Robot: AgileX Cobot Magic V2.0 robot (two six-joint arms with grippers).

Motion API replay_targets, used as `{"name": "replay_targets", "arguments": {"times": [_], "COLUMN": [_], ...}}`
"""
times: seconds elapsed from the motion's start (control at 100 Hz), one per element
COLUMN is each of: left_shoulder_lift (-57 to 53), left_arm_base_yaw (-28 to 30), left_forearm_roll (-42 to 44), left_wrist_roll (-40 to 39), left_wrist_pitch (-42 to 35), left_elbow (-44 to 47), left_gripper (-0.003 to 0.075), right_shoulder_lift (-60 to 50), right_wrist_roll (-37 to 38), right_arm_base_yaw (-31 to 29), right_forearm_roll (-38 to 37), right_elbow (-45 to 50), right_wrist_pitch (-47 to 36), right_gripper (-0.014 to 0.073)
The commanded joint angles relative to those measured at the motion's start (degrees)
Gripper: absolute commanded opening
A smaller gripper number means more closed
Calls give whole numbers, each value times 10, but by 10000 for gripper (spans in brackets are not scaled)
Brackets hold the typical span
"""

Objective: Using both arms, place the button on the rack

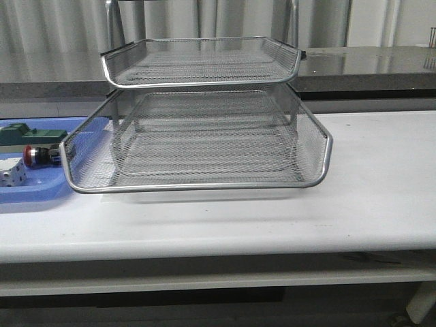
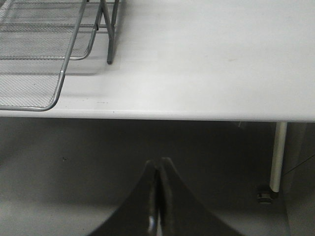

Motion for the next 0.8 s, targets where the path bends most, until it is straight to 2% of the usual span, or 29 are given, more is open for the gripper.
{"name": "replay_targets", "arguments": {"times": [0.0,0.29,0.45,0.57,0.62,0.67,0.79], "left_shoulder_lift": [56,224,286,312,317,322,327], "left_arm_base_yaw": [-4,-4,-4,-4,-4,-4,-4], "left_forearm_roll": [8,8,8,9,9,9,9], "left_wrist_roll": [16,117,174,182,197,215,252], "left_wrist_pitch": [17,149,186,191,193,193,194], "left_elbow": [-88,-271,-342,-369,-371,-371,-371], "left_gripper": [-21,-21,-20,-3,35,107,340], "right_shoulder_lift": [2,2,2,2,2,2,2], "right_wrist_roll": [1,1,1,1,1,1,1], "right_arm_base_yaw": [0,0,0,0,0,0,0], "right_forearm_roll": [-10,-10,-10,-10,-10,-10,-10], "right_elbow": [-17,-17,-17,-17,-17,-17,-17], "right_wrist_pitch": [-32,-32,-32,-32,-32,-32,-32], "right_gripper": [-71,-71,-71,-71,-71,-71,-71]}}
